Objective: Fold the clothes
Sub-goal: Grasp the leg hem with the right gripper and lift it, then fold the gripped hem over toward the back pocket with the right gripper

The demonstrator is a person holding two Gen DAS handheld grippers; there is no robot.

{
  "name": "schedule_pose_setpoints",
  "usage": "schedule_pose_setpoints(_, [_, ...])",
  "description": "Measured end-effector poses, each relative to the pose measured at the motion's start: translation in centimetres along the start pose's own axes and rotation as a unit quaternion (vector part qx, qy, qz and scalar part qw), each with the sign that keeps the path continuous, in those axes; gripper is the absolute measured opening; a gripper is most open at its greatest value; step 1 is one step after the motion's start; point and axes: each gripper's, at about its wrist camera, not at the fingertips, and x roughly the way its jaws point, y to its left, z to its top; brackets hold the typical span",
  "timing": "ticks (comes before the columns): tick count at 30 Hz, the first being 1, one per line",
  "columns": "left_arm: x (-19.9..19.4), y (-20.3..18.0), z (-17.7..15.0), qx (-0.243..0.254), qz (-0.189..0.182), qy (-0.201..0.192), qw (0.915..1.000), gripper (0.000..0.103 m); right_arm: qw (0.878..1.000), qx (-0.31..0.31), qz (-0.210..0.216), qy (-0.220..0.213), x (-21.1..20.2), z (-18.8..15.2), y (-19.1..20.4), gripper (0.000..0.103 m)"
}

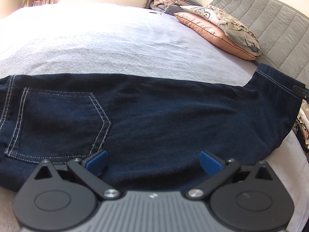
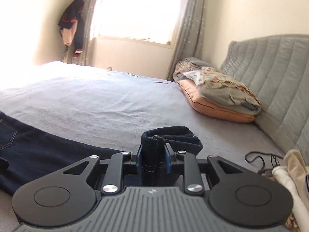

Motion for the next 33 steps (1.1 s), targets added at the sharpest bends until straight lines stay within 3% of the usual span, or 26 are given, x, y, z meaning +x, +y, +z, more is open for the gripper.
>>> schedule_pose_setpoints(5, [-0.2,0.4,0.2,-0.012,-0.005,-0.004,0.9999,0.102,0.987,-0.094,0.125,-0.029,-2.0,1.0,6.7,0.026])
schedule_pose_setpoints(8, [-0.4,0.6,0.2,-0.02,-0.006,-0.007,0.9998,0.102,0.981,-0.098,0.167,0.006,-1.3,0.7,9.7,0.027])
schedule_pose_setpoints(12, [-0.2,1.1,0.4,-0.036,-0.014,-0.005,0.9992,0.102,0.972,-0.126,0.179,0.082,0.4,-0.9,12.7,0.027])
schedule_pose_setpoints(15, [-0.2,1.3,0.4,-0.044,-0.018,-0.003,0.9989,0.102,0.965,-0.132,0.197,0.113,0.3,-1.7,12.6,0.032])
schedule_pose_setpoints(19, [-0.2,1.3,0.5,-0.045,-0.019,-0.003,0.9988,0.102,0.964,-0.093,0.222,0.113,-0.2,-1.2,11.0,0.042])
schedule_pose_setpoints(21, [-0.2,1.3,0.5,-0.045,-0.019,-0.003,0.9988,0.102,0.966,-0.073,0.222,0.108,-0.3,-0.9,10.2,0.054])
schedule_pose_setpoints(24, [-0.2,1.3,0.5,-0.046,-0.02,-0.003,0.9987,0.102,0.97,-0.055,0.212,0.103,-0.2,-0.8,9.5,0.055])
schedule_pose_setpoints(27, [-0.1,1.3,0.6,-0.045,-0.02,-0.002,0.9988,0.102,0.966,-0.08,0.217,0.116,0.1,-1.4,10.2,0.055])
schedule_pose_setpoints(29, [0.0,1.3,0.5,-0.043,-0.019,-0.001,0.9989,0.102,0.963,-0.115,0.212,0.121,0.4,-2.1,11.6,0.052])
schedule_pose_setpoints(30, [0.0,1.3,0.5,-0.042,-0.018,-0.001,0.9989,0.102,0.961,-0.132,0.209,0.122,0.6,-2.4,12.3,0.045])
schedule_pose_setpoints(31, [-0.1,1.3,0.5,-0.042,-0.017,-0.002,0.999,0.102,0.961,-0.136,0.21,0.122,0.5,-2.3,12.5,0.035])
schedule_pose_setpoints(32, [-0.1,1.4,0.5,-0.043,-0.016,-0.002,0.9989,0.102,0.961,-0.131,0.212,0.119,0.2,-1.9,12.2,0.017])
schedule_pose_setpoints(33, [-0.2,1.5,0.5,-0.046,-0.016,-0.003,0.9988,0.102,0.961,-0.125,0.215,0.117,-0.2,-1.5,12.0,0.014])
